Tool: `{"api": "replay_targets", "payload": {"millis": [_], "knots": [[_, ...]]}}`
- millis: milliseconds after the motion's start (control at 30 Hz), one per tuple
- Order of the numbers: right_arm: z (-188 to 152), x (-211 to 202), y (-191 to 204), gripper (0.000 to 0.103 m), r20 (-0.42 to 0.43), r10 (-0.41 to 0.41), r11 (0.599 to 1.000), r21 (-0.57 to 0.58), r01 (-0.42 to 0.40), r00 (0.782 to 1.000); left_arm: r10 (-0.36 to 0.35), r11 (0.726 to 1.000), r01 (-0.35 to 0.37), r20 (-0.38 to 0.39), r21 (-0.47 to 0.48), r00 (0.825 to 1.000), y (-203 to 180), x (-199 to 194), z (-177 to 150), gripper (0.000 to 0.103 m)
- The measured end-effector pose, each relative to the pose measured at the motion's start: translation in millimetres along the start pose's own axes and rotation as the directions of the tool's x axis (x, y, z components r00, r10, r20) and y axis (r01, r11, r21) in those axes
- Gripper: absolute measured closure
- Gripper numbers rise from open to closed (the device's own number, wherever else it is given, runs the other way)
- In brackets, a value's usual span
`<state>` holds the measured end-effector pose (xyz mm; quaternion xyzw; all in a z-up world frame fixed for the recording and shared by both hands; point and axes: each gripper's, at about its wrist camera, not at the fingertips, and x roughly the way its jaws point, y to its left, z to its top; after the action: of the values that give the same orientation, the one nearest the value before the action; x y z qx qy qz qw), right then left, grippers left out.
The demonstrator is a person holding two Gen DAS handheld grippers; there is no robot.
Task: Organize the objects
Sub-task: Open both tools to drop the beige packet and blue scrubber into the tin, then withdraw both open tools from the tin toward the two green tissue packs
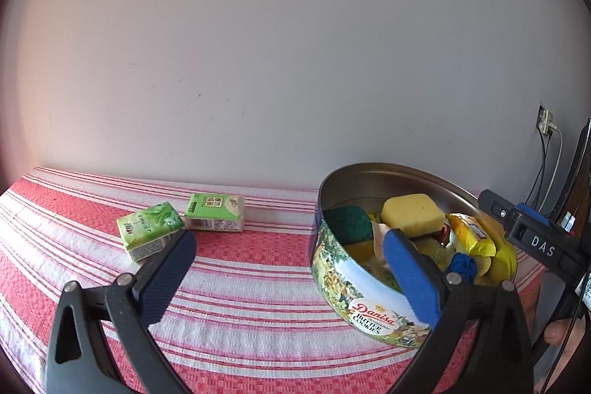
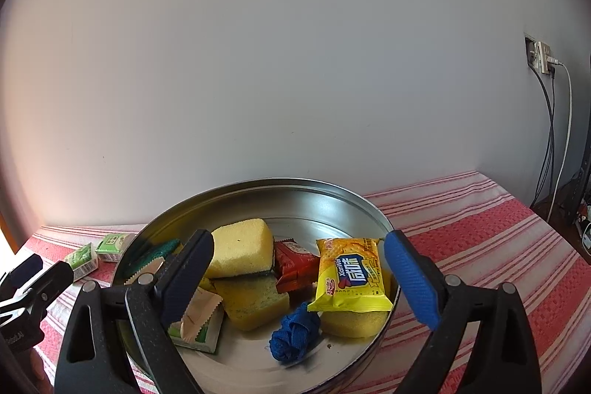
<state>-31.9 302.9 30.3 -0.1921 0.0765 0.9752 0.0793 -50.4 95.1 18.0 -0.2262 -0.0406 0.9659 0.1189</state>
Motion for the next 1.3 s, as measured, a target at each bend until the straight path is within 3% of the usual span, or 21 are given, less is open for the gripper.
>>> {"api": "replay_targets", "payload": {"millis": [233,333,500,567,667,800,967,1133,1300], "knots": [[-2,-1,1,0.008,0.027,-0.017,1.000,-0.008,0.017,1.000,0.009,1.000,-0.009,-0.001,0.013,1.000,7,-4,-5,0.001],[-2,-7,0,0.008,0.070,-0.075,0.997,-0.009,0.076,0.995,0.017,1.000,-0.017,0.000,0.020,1.000,10,-6,-6,0.001],[3,-33,-25,0.003,0.197,-0.266,0.962,0.113,0.248,0.943,0.043,0.999,-0.043,0.012,0.025,0.999,19,-12,-9,0.001],[4,-43,-39,0.002,0.233,-0.304,0.945,0.192,0.263,0.924,0.056,0.998,-0.056,0.012,0.034,0.998,22,-14,-10,0.001],[3,-51,-54,0.001,0.256,-0.315,0.931,0.272,0.244,0.914,0.063,0.997,-0.063,0.012,0.033,0.998,28,-18,-11,0.001],[0,-45,-51,0.001,0.230,-0.276,0.937,0.281,0.208,0.933,0.107,0.993,-0.107,0.021,0.046,0.994,39,-24,-11,0.001],[-6,-34,-21,0.001,0.227,-0.187,0.976,0.154,0.154,0.956,0.169,0.985,-0.169,0.006,0.018,0.986,69,-27,-12,0.001],[-16,-32,4,0.001,0.219,-0.128,0.991,0.070,0.115,0.967,0.235,0.971,-0.236,-0.030,-0.030,0.971,108,-27,-13,0.001],[-23,-28,37,0.001,0.175,-0.053,0.998,0.034,0.047,0.983,0.246,0.965,-0.253,-0.095,-0.069,0.965,134,-14,-11,0.001]]}}
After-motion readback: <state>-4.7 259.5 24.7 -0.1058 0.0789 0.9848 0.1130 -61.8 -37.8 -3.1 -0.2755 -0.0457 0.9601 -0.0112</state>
